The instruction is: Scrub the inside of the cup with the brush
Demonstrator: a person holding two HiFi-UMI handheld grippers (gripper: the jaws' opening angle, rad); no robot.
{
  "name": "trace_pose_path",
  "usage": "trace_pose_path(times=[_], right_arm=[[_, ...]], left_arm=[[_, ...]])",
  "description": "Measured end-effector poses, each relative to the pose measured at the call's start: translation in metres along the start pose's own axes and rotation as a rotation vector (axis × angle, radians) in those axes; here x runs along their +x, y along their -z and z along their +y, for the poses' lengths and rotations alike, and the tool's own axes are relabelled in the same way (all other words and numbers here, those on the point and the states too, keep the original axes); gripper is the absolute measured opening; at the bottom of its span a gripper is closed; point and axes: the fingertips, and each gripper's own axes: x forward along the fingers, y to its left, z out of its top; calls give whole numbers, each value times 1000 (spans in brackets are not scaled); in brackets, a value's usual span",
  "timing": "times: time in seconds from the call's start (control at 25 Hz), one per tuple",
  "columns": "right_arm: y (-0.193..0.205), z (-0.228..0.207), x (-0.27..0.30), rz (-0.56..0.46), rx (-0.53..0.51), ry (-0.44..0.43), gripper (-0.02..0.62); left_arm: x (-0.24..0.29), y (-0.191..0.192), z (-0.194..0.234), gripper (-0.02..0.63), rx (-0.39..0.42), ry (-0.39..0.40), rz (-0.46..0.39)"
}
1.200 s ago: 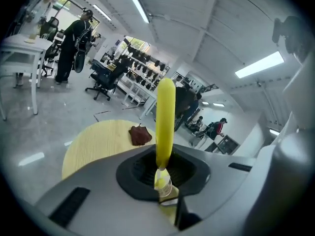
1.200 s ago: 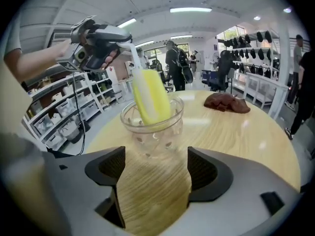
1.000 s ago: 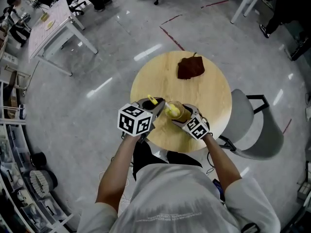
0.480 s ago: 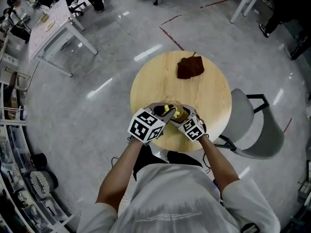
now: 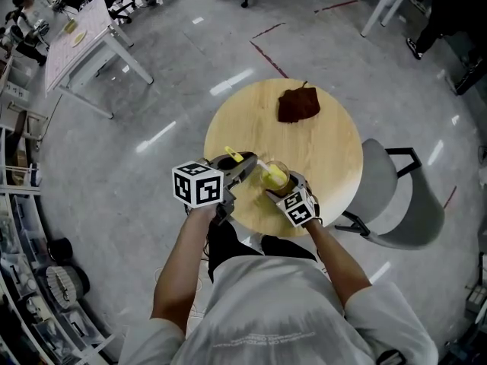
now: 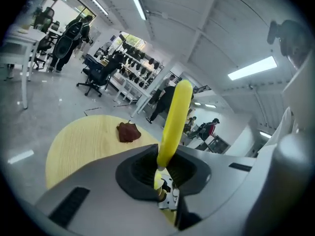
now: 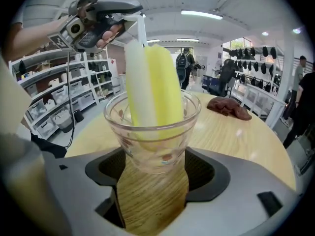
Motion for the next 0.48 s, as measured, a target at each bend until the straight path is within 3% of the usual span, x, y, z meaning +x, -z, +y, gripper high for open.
trace_pose_path(times=[0.2,0.36,0.48], right_arm=[[1,2,0,3,73,60,388],[-1,6,2,12,179,136,387],[-3,23,-2,26,224,83,388]], left_arm=[[-23,-21,13,44,-19,-35,-97],[-15,-12,9,44,132,-96,-15],[1,3,3,44,212,-115,44]])
